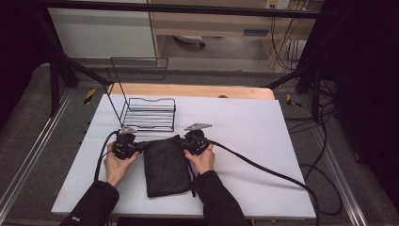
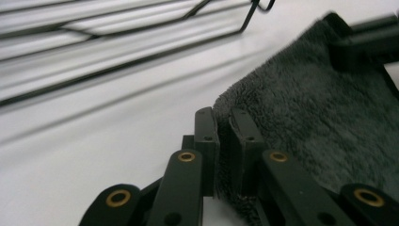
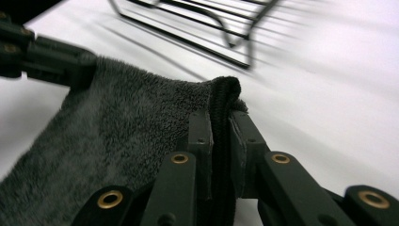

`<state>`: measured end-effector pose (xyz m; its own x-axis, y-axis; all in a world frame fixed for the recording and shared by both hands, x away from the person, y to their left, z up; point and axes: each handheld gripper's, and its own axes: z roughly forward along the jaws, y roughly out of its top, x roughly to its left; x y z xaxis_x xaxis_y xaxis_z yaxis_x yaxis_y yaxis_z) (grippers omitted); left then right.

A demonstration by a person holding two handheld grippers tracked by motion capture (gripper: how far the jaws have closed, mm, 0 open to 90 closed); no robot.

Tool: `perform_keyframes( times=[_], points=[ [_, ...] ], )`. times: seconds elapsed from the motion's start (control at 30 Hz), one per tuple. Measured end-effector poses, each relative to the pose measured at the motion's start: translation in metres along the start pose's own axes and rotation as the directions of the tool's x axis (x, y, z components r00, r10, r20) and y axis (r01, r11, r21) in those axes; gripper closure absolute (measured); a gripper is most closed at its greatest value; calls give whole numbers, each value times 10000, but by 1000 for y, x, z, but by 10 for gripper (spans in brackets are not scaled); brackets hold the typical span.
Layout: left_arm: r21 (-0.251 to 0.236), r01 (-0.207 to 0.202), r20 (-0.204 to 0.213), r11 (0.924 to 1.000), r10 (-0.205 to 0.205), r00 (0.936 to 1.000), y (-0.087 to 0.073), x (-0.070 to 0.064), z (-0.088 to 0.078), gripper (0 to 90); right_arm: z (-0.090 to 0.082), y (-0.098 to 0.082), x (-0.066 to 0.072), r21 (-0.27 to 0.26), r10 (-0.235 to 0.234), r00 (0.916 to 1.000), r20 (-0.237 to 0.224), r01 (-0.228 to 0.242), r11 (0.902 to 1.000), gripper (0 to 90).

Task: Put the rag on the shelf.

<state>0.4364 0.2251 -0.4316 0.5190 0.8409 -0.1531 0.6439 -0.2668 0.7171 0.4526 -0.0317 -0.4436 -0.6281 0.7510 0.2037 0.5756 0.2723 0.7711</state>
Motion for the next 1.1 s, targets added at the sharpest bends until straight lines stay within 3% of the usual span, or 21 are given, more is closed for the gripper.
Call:
perform_keyframes(
  times=[0.13, 0.2, 0.3, 0.33, 0.4, 0.43, 0.47, 0.5, 0.57, 0.6, 0.67, 0.7, 0.8, 0.93, 1.1],
  points=[
    [-27, -10, -81, 10000, 10, 10000, 5, -4, 10, 778, -5, -6, -3, 18, 20, 9979, 653, -21, 10000, 795],
    [-164, 52, -133, 9999, -54, 9999, 6, -7, 8, 648, -2, -8, -4, 12, -26, 9978, 666, 25, 10000, 772],
    [-150, -121, -278, 9998, 117, 9995, 4, -11, -7, 508, -2, -8, -6, -176, -434, 9963, 747, 449, 9988, 666],
    [5, -251, -187, 9997, 251, 9995, -2, -16, -20, 473, -5, -7, -7, -235, -570, 9952, 801, 590, 9980, 619],
    [85, -285, -72, 9996, 285, 9996, -6, -20, -25, 427, -8, -6, -7, -301, -604, 9953, 751, 629, 9976, 572],
    [316, -462, 82, 9984, 460, 9989, -18, -27, -33, 410, -19, -4, -9, -548, -637, 9963, 578, 669, 9963, 460],
    [316, -462, 82, 9984, 460, 9989, -18, -27, -33, 402, -19, -4, -9, -548, -637, 9963, 578, 669, 9963, 460],
    [398, -561, 255, 9976, 551, 9982, -24, -31, -37, 402, -31, -4, -10, -596, -725, 9962, 488, 754, 9954, 375],
    [601, -684, 592, 9959, 648, 9961, -38, -39, -43, 404, -45, -7, -11, -603, -818, 9958, 413, 842, 9946, 296],
    [775, -680, 1007, 9947, 601, 9931, -49, -46, -48, 412, -51, -9, -11, -591, -797, 9963, 320, 815, 9949, 275],
    [848, -664, 1188, 9942, 561, 9913, -53, -49, -49, 422, -58, -13, -11, -592, -781, 9967, 210, 792, 9951, 262],
    [934, -655, 1332, 9935, 528, 9897, -57, -53, -51, 442, -70, -21, -11, -615, -738, 9972, 83, 742, 9953, 227],
    [1408, -808, 1543, 9867, 588, 9863, -69, -66, -51, 484, -85, -36, -12, -690, -646, 9978, -123, 636, 9956, 186],
    [1362, -811, 1523, 9874, 600, 9865, -75, -71, -51, 573, -97, -52, -15, -641, -499, 9987, -92, 492, 9967, 149],
    [1492, -608, 1542, 9869, 375, 9873, -77, -74, -52, 684, -97, -58, -20, -661, -331, 9994, -131, 322, 9973, 116]
  ],
)
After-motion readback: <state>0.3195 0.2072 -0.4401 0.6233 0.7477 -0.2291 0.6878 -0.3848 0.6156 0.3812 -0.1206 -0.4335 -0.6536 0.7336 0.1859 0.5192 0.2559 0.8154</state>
